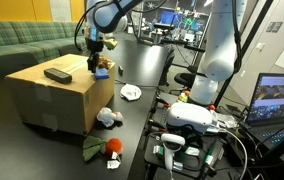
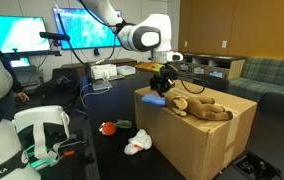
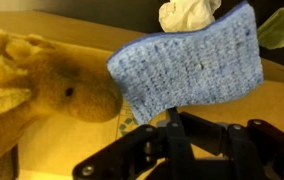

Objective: Put the white towel on the table, the moose on the box, the blue sponge on the table, the white cloth on the box, the duster on the table, lastly, the turnip plushie on the box

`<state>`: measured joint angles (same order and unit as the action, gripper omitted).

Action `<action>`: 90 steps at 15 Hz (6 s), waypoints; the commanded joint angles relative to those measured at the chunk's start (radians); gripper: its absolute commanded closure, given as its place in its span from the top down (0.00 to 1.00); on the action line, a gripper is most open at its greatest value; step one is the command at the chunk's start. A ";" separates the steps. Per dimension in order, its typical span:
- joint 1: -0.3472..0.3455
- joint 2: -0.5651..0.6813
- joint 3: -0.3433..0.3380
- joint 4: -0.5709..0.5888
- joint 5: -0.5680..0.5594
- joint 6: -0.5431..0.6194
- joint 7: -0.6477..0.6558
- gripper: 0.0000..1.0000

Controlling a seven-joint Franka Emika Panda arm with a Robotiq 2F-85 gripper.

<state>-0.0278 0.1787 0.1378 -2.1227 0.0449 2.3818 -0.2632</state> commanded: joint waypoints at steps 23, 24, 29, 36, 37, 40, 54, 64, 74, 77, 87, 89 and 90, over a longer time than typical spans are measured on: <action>0.178 -0.274 0.039 -0.624 0.038 0.277 0.405 1.00; 0.195 -0.240 0.045 -0.632 0.067 0.342 0.403 1.00; 0.245 -0.062 0.087 -0.602 0.246 0.581 0.299 1.00; 0.069 0.155 0.315 -0.469 0.561 0.682 -0.012 1.00; 0.045 0.177 0.325 -0.459 0.564 0.691 -0.041 1.00; -0.010 0.203 0.321 -0.454 0.542 0.708 -0.091 1.00; -0.143 0.314 0.313 -0.430 0.494 0.827 -0.310 1.00; -0.346 0.480 0.428 -0.357 0.466 0.857 -0.444 1.00; -0.393 0.505 0.390 -0.399 -0.070 0.869 -0.061 0.35; -0.380 0.436 0.384 -0.422 -0.112 0.831 0.009 0.14; -0.286 -0.004 0.427 -0.368 0.090 0.232 0.036 0.02; -0.192 -0.104 0.333 -0.329 0.108 0.093 0.048 0.02; -0.144 -0.147 0.277 -0.306 0.091 0.046 0.067 0.02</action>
<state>-0.2949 0.1752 0.5483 -2.4712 0.1212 2.5768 -0.2092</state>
